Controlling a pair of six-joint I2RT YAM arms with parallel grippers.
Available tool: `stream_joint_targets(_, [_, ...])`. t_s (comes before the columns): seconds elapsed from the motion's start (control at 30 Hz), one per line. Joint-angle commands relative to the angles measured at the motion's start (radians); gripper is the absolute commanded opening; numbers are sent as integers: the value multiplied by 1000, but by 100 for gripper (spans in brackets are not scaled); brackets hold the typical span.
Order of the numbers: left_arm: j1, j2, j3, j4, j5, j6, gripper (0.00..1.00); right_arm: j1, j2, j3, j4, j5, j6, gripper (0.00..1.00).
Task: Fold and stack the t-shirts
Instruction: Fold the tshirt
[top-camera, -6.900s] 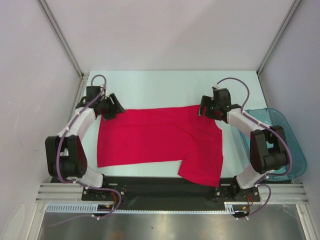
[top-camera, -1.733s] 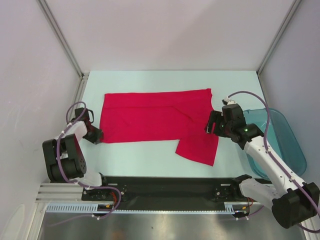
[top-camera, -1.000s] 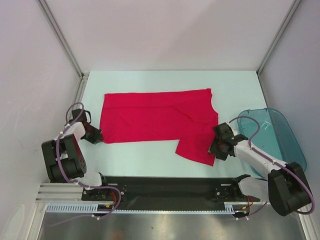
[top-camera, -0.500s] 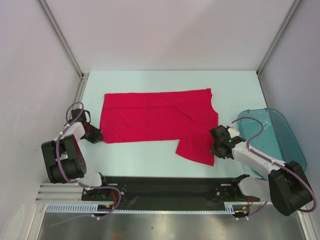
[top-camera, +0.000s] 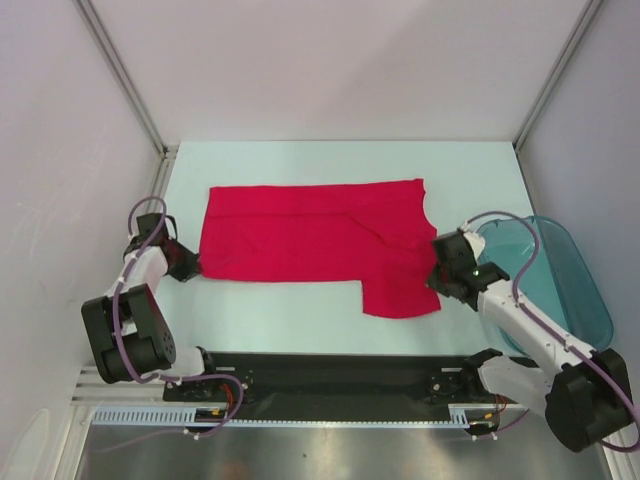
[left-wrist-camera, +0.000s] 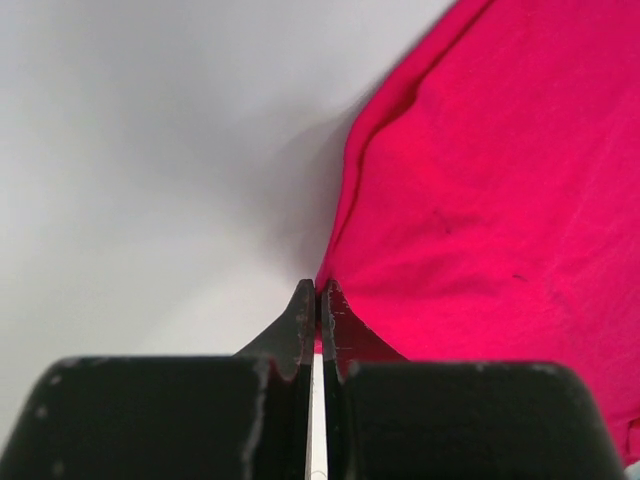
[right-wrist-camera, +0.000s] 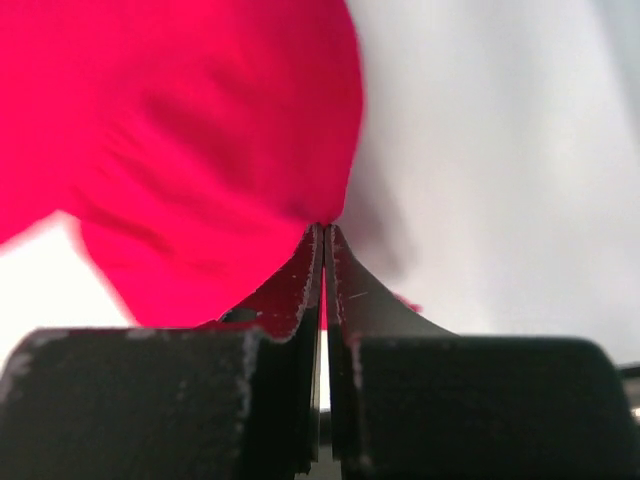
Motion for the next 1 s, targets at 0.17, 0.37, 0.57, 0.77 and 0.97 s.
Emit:
stream_joint_targets(0.17, [-10,36,171,1,39,61,0,-165,273,322,151,-84,-237,0])
stream_joint_targets(0.37, [-27,165,334,-51,30,62,0,-236,430,480,221,-187,-296,0])
stream_joint_targets(0.57, [-27,286,448,-78,39,46,0,-289,585,635,249,-282,-331,0])
stream_joint_targets(0.77, [-30,363,514,-79,65,33,0,-315,685,779,234,-334,-337,0])
stream_joint_targets(0.97, [-36,427,567,-79,98,52,0,-331,789,888,211,-354,-346,0])
